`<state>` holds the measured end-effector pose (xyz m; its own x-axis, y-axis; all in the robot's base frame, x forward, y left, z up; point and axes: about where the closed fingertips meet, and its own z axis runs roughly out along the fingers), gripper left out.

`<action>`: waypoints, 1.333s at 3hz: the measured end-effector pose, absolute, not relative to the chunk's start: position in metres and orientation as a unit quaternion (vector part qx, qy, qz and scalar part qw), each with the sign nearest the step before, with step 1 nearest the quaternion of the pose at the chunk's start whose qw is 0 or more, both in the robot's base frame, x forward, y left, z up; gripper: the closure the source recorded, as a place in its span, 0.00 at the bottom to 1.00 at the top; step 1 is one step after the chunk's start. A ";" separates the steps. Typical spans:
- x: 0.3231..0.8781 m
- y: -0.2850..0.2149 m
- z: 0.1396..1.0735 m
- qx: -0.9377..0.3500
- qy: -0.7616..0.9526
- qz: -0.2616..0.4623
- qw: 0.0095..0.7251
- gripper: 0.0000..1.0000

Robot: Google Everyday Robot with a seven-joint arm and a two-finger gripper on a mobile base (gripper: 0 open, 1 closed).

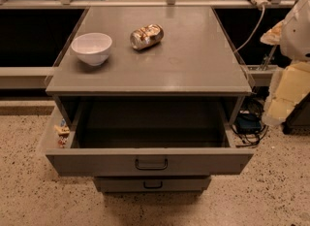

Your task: Close top drawer

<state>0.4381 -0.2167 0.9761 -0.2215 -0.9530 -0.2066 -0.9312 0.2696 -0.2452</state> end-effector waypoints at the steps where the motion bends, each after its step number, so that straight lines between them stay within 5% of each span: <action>1: 0.437 -0.217 0.977 -0.602 0.781 -0.035 0.165 0.00; 4: 0.371 -0.195 0.830 -0.473 0.827 0.136 0.274 0.05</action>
Offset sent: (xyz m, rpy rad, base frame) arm -0.0624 -0.0328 -0.1403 0.3139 0.1105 -0.2038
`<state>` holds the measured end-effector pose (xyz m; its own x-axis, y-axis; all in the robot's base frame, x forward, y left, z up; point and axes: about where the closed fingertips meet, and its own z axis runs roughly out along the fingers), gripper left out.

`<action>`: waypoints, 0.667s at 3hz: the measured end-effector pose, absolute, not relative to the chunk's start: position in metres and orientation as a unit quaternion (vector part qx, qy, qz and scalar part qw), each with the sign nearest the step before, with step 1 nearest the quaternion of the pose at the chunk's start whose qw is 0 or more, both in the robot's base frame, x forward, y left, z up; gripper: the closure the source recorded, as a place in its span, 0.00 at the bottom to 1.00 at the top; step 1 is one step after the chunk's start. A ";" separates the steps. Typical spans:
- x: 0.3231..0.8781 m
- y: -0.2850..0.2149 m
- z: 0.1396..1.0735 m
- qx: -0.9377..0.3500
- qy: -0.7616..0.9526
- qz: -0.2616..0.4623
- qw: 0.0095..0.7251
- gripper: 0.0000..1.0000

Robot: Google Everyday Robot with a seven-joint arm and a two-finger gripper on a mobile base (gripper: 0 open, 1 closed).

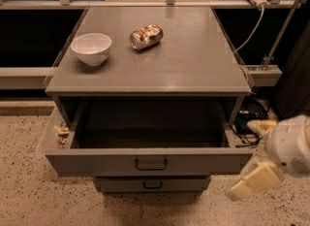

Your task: Close top drawer

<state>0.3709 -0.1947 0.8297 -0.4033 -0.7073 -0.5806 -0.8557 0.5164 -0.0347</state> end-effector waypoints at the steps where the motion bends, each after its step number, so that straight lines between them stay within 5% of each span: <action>1: 0.362 -0.187 0.807 -0.425 0.841 0.161 0.292 0.23; 2: 0.362 -0.187 0.808 -0.426 0.841 0.161 0.292 0.47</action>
Offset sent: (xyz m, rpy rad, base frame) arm -0.0092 0.0074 -0.0225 0.0811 0.0158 -0.0786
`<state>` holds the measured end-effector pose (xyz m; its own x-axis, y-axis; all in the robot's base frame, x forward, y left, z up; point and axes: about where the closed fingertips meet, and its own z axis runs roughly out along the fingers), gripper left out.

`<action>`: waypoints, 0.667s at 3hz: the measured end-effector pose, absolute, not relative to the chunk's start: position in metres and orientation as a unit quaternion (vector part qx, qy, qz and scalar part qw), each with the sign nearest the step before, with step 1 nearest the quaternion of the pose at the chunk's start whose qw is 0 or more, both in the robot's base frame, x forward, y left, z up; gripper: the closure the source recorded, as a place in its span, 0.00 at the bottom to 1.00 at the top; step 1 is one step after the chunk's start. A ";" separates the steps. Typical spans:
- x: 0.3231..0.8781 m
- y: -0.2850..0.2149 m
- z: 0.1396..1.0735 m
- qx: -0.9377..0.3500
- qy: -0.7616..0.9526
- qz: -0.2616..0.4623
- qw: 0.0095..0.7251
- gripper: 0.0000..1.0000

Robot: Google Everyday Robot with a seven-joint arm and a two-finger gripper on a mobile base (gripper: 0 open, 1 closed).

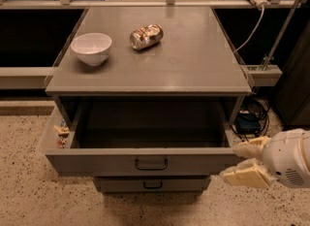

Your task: Close top drawer

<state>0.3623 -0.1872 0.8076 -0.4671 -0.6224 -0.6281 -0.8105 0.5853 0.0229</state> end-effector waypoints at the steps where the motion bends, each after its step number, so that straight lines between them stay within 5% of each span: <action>1: 0.361 -0.185 0.810 -0.425 0.841 0.159 0.295 0.69; 2: 0.347 -0.193 0.757 -0.372 0.869 0.193 0.265 0.93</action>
Offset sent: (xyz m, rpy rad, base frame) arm -0.0542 -0.0280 -0.1942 0.2047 0.4174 -0.3234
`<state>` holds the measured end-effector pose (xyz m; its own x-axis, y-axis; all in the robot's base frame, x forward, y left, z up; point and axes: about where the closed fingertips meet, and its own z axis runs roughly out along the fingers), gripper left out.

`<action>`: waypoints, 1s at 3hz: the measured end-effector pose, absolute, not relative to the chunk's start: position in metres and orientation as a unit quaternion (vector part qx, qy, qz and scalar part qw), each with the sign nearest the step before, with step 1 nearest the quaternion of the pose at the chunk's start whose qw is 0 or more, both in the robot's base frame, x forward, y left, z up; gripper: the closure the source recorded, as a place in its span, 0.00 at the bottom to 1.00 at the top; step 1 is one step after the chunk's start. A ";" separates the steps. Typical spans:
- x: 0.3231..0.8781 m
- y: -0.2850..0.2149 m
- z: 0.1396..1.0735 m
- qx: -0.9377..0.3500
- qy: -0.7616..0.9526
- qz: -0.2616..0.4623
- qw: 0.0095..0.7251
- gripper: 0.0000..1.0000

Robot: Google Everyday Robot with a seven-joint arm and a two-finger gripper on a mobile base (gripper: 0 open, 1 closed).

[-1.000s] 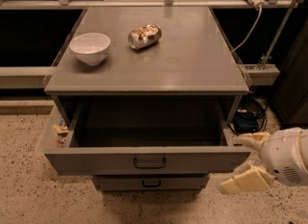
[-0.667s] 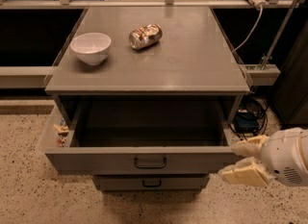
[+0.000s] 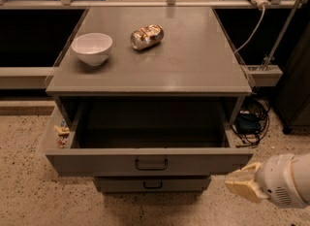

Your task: Close top drawer

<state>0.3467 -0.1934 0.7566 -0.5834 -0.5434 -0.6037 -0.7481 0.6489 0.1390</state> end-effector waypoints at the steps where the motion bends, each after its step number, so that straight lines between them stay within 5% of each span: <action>1: 0.330 -0.201 0.674 -0.298 0.894 0.246 0.228 1.00; 3: 0.390 -0.181 0.619 -0.283 0.881 0.272 0.264 1.00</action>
Offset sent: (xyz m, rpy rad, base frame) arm 0.0141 0.0039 -0.1873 0.2357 0.2327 -0.1689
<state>0.3895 -0.1807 0.6190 -0.7000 -0.3555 -0.6194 -0.6425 0.6921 0.3289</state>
